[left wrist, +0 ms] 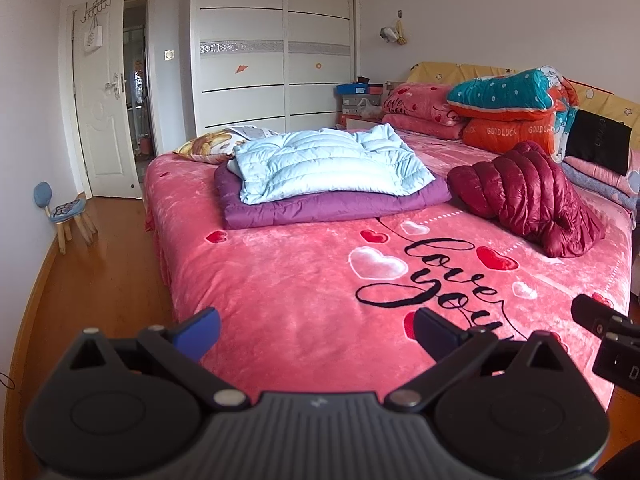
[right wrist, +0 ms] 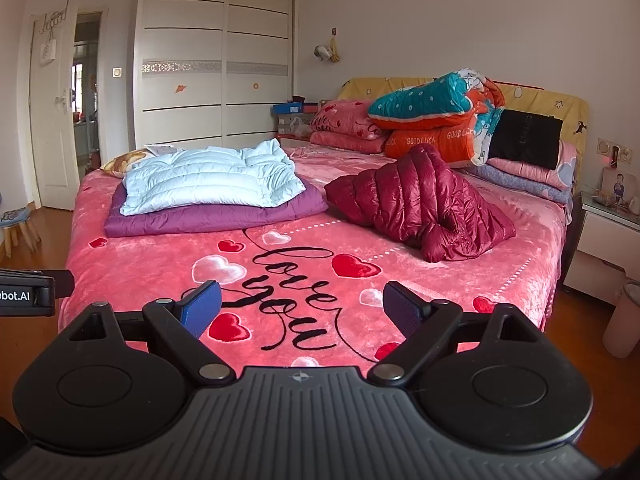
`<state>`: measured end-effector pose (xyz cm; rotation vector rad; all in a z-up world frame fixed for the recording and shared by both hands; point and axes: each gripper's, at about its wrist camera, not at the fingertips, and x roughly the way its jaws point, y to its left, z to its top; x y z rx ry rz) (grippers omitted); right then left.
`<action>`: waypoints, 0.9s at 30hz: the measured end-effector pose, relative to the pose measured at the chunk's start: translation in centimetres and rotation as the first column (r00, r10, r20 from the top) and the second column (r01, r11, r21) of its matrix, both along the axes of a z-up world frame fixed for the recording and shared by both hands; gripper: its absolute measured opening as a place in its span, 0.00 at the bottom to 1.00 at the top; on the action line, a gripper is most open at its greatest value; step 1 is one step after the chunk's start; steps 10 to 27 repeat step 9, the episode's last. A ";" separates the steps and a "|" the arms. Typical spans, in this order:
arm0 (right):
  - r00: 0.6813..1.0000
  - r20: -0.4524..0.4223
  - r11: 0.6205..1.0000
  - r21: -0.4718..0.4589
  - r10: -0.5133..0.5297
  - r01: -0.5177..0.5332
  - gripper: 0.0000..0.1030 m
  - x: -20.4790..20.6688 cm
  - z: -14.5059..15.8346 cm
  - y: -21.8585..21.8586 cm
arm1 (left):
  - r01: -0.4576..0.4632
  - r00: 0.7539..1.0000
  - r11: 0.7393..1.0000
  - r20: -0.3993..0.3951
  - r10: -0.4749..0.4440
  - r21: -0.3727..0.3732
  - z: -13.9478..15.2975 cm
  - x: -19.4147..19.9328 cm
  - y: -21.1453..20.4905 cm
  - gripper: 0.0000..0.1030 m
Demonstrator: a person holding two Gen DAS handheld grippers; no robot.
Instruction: Fold large clothes
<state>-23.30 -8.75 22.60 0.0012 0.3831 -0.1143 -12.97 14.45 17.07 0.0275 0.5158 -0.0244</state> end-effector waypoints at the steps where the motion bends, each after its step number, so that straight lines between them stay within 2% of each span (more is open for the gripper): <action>1: 1.000 -0.001 1.000 0.001 0.000 0.000 1.00 0.1 0.0 0.0 | 0.001 1.000 1.000 -0.009 -0.001 -0.001 -0.2 0.2 -0.2 0.99; 9: 0.999 -0.026 0.999 0.028 -0.021 0.022 1.00 1.5 -0.9 -1.3 | 0.029 0.998 1.000 -0.062 -0.030 -0.003 -1.7 1.9 -1.7 0.99; 27: 0.999 -0.026 0.999 0.028 -0.021 0.022 1.00 1.5 -0.9 -1.3 | 0.029 0.998 1.000 -0.062 -0.030 -0.003 -1.7 1.9 -1.7 0.99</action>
